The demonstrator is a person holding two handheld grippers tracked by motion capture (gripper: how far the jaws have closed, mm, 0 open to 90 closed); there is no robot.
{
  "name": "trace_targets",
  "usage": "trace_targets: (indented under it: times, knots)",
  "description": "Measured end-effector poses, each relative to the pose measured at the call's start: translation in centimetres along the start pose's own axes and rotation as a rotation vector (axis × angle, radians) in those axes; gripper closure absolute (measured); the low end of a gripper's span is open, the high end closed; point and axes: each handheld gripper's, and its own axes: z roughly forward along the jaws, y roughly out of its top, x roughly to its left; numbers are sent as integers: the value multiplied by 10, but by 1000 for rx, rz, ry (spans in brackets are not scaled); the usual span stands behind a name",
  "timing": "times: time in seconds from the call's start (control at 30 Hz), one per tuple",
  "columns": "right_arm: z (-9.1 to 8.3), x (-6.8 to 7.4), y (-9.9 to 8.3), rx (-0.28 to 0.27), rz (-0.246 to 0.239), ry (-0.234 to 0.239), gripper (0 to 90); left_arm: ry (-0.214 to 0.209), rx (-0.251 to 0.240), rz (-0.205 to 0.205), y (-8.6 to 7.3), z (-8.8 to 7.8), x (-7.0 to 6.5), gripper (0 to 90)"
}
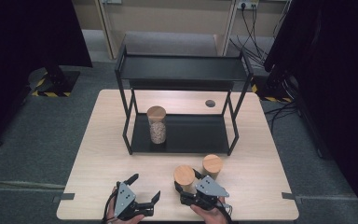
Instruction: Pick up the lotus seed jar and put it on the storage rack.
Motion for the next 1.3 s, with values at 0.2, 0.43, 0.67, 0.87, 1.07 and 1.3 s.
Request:
trace_targets:
  times: [0.2, 0.43, 0.67, 0.87, 1.07, 1.3]
  knots:
    - [10, 4, 16, 12, -5, -6, 253, 4, 4, 0, 0, 0, 0, 15]
    - [23, 9, 29, 4, -5, -20, 253, 5, -1, -4, 0, 0, 1, 15]
    - [37, 11, 42, 4, 12, -48, 253, 5, -2, -3, 0, -1, 1, 15]
    - [51, 12, 51, 7, 21, -89, 253, 3, -5, -5, 0, -1, 2, 15]
    - [68, 12, 58, 12, 29, -133, 253, 8, 1, -11, 0, 0, 2, 16]
    - [85, 14, 63, 17, 13, -183, 253, 6, 1, -13, 0, -1, 3, 16]
